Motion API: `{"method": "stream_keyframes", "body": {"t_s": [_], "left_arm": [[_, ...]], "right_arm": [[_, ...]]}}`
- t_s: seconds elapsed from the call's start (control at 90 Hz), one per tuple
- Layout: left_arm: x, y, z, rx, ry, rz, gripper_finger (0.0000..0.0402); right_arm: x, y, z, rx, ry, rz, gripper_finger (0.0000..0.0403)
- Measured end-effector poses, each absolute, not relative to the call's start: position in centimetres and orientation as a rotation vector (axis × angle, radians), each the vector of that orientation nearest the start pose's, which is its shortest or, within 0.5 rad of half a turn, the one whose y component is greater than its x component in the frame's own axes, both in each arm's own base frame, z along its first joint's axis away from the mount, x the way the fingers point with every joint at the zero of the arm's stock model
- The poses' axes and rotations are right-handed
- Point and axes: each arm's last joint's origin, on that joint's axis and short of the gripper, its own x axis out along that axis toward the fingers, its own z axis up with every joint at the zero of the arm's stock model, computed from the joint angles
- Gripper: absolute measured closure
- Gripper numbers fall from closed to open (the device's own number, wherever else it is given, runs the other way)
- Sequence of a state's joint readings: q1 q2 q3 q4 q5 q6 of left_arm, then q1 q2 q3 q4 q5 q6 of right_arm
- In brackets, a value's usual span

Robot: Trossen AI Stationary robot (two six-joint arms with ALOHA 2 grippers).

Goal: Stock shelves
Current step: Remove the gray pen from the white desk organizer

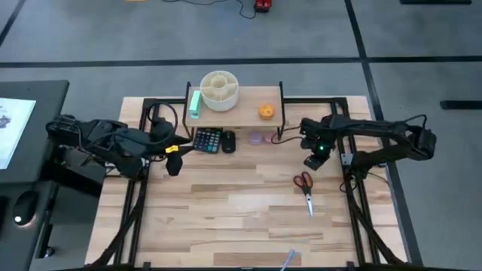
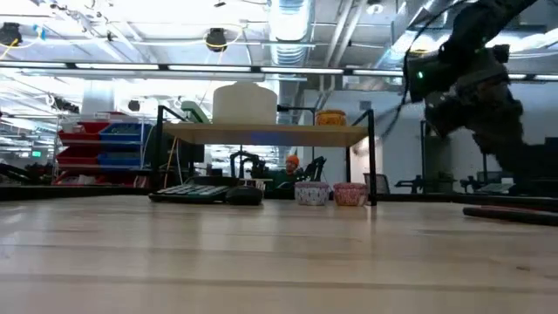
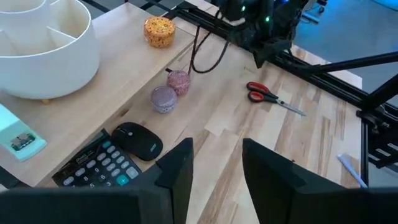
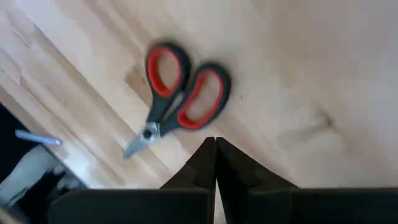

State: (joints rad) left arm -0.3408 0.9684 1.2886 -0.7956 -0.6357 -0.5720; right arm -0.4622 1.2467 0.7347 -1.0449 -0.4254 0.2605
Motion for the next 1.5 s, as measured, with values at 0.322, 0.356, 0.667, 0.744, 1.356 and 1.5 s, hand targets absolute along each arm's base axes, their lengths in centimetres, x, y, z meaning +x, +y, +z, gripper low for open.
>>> {"method": "stream_keyframes", "body": {"t_s": [0.322,0.356,0.667,0.744,1.356,1.5], "left_arm": [[16.1,-3.9,41.4,-0.336,0.323,0.398,0.0286],[16.1,-3.9,41.4,-0.336,0.323,0.398,0.0286],[16.1,-3.9,41.4,-0.323,0.32,0.408,0.0286],[16.1,-3.9,41.4,-0.324,0.319,0.409,0.0286],[16.1,-3.9,41.3,-0.336,0.325,0.395,0.0286],[16.1,-3.9,41.3,-0.348,0.323,0.397,0.0286]], "right_arm": [[18.9,-4.9,22.5,0.698,1.182,-0.075,0.0403],[19.2,-4.5,22.7,0.698,1.158,-0.066,0.0403],[23.0,4.6,25.3,0.456,0.829,0.646,0.0357],[23.4,7.7,25.7,0.373,0.748,0.755,0.0323],[23.3,21.8,15.3,-0.335,0.691,0.908,0.018],[23.4,22.6,13.1,-0.364,0.72,0.913,0.0196]]}}
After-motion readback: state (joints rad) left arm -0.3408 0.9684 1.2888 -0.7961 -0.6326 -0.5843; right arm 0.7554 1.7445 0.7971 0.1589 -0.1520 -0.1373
